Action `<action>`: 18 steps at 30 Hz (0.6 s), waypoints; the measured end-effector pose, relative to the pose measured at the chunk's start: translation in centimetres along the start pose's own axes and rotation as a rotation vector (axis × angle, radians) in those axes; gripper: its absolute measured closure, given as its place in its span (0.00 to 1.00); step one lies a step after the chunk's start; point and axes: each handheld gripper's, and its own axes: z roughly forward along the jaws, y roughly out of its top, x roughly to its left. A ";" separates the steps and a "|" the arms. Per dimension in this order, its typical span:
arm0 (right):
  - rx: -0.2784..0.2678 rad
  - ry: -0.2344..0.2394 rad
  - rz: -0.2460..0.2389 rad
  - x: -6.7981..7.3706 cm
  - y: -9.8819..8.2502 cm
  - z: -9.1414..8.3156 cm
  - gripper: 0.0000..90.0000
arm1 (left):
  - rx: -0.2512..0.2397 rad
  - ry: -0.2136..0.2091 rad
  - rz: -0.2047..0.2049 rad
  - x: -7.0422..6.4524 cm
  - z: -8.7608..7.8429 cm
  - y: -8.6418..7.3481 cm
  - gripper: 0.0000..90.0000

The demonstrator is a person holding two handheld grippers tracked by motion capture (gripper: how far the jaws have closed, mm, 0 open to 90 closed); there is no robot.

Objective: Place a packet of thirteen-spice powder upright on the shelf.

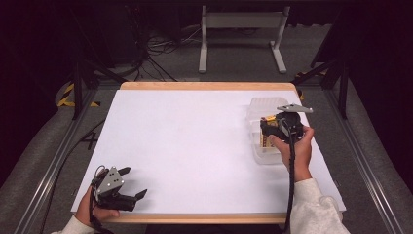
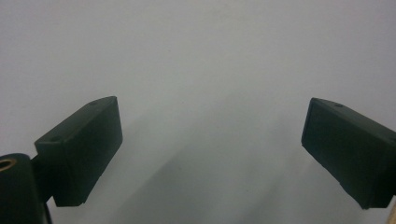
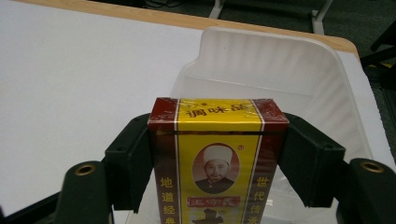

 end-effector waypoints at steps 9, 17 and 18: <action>0.023 0.002 -0.030 0.3 -0.5 0.1 0.35 | 0.002 0.002 0.002 0.0 0.0 0.0 0.07; 0.028 0.006 -0.034 0.3 -0.8 0.1 0.35 | -0.001 0.003 -0.001 0.0 -0.1 0.0 0.07; 0.026 0.006 -0.039 0.3 -0.9 0.1 0.34 | -0.001 0.003 -0.001 0.0 -0.1 0.0 0.07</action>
